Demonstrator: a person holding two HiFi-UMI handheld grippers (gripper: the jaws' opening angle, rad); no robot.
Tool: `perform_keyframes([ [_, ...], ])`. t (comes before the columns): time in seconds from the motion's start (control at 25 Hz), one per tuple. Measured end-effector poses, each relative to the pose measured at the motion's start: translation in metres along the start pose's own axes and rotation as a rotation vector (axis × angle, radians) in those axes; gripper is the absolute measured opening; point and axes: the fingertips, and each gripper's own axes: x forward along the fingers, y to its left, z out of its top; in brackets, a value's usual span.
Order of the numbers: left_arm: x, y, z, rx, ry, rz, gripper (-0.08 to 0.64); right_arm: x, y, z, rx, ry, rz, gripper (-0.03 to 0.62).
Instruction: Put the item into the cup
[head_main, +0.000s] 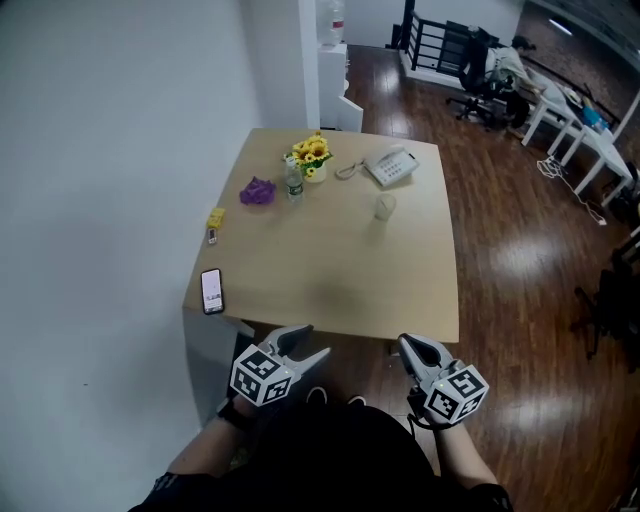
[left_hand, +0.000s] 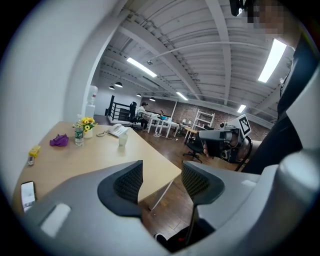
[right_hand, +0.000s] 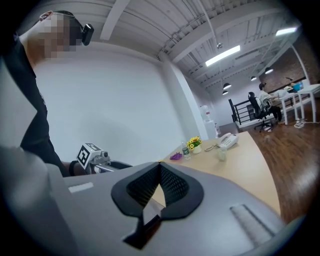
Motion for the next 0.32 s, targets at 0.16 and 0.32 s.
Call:
perform_keyframes([
  [0.16,-0.018,0.007,0.000,0.007,-0.024,0.009,0.239,-0.003,0.006,0.000,-0.004,-0.005,-0.030,0.008],
  [0.32,-0.032,0.014,-0.002,0.013,-0.040,0.023,0.239,-0.004,0.012,-0.001,0.015,-0.017,-0.050,0.008],
])
